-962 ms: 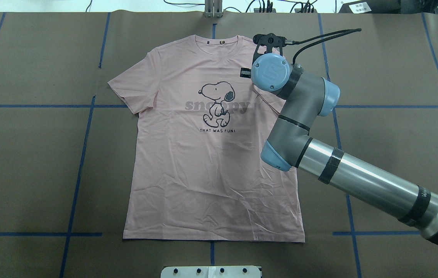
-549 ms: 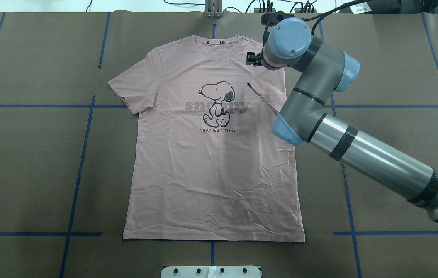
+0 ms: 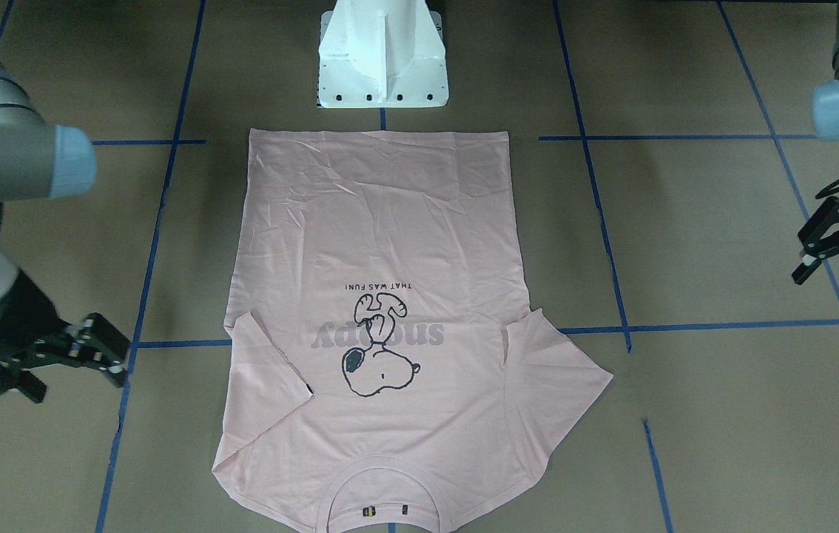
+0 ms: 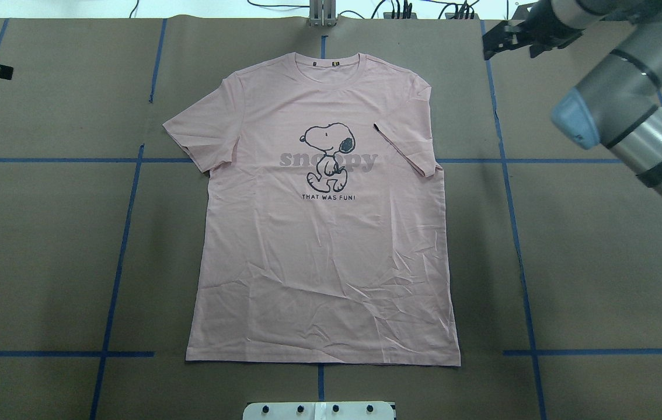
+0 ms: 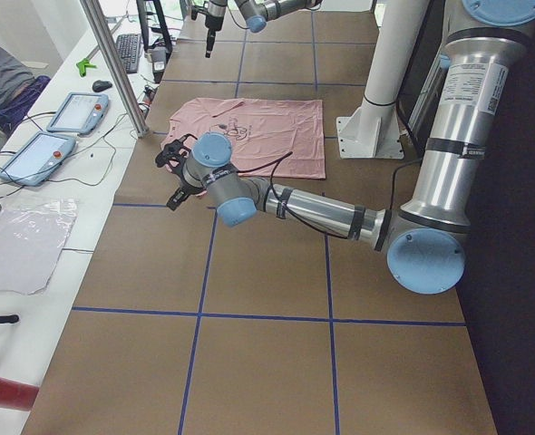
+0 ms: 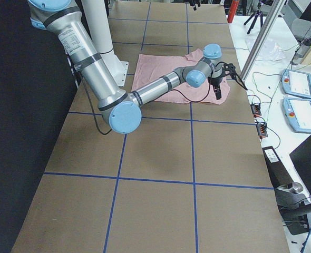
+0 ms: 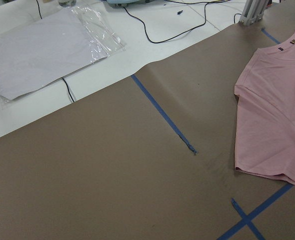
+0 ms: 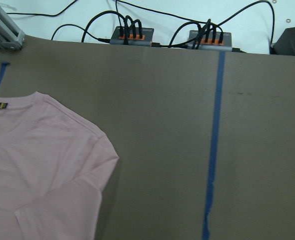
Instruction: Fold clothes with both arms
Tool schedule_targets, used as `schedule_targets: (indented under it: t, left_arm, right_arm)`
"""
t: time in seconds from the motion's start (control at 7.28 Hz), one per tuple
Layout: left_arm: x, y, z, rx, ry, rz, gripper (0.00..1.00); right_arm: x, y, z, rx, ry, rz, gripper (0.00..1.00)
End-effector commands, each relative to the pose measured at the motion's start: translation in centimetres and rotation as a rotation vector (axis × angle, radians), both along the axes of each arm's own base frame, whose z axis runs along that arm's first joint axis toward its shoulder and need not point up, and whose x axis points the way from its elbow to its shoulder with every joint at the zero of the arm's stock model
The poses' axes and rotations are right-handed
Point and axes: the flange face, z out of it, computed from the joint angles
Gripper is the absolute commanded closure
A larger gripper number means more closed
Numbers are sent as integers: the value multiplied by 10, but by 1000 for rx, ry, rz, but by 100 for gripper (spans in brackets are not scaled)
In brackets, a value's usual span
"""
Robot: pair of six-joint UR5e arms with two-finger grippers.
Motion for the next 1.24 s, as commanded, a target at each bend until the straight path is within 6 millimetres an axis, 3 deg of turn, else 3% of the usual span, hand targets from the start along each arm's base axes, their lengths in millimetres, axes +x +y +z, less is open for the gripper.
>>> schedule_targets:
  t: [0.0, 0.14, 0.41, 0.55, 0.96, 1.1]
  left_arm:
    - [102, -15, -24, -139, 60, -126, 47]
    - [154, -21, -28, -174, 58, -171, 47]
    - [222, -39, -21, -231, 42, -235, 47]
    - [248, -37, -17, -237, 28, -253, 47]
    - [285, -19, -3, -259, 28, -279, 47]
    - [288, -18, -3, -258, 27, -277, 48]
  right_arm:
    - [126, 29, 101, 54, 44, -95, 0]
    - [151, 41, 122, 60, 47, -106, 0]
    - [153, 45, 121, 58, 45, -100, 0]
    - [153, 46, 122, 57, 45, -99, 0]
    - [153, 45, 123, 53, 46, -97, 0]
    - [153, 46, 124, 52, 47, -98, 0]
